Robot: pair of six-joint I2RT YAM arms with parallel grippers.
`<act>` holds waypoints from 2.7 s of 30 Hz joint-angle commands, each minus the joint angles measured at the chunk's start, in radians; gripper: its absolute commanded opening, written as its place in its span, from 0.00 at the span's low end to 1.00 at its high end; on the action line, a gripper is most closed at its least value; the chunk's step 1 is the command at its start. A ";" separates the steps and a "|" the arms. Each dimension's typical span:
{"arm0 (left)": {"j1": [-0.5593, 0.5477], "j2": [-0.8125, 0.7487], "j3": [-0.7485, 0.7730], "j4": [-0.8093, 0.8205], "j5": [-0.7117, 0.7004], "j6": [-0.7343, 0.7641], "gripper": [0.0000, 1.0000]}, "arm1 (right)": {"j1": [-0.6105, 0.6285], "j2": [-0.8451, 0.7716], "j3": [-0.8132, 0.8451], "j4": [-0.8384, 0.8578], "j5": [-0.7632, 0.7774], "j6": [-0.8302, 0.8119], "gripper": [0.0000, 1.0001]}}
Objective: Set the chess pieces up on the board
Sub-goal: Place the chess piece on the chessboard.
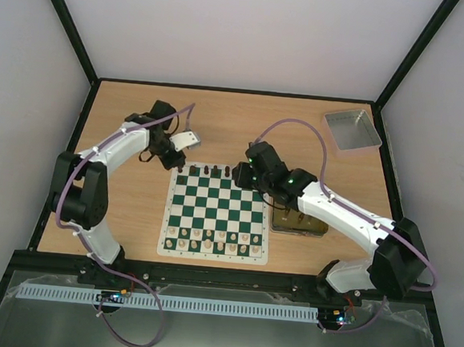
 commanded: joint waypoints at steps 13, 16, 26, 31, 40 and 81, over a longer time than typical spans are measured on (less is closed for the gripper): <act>-0.124 0.026 -0.058 0.085 -0.020 -0.075 0.02 | -0.043 -0.023 -0.039 -0.003 0.004 -0.013 0.36; -0.125 0.042 -0.073 0.106 -0.026 -0.079 0.02 | -0.045 -0.027 -0.047 0.002 0.006 -0.014 0.36; -0.127 0.065 -0.121 0.163 -0.029 -0.089 0.02 | -0.050 -0.015 -0.055 0.016 0.000 -0.014 0.36; -0.127 0.084 -0.124 0.183 -0.027 -0.095 0.03 | -0.049 -0.014 -0.056 0.019 -0.003 -0.012 0.36; -0.132 0.116 -0.123 0.195 -0.015 -0.098 0.03 | -0.051 -0.019 -0.077 0.027 0.001 -0.008 0.36; -0.136 0.010 -0.090 0.124 0.008 -0.117 0.45 | -0.051 0.007 -0.060 0.022 -0.009 -0.025 0.36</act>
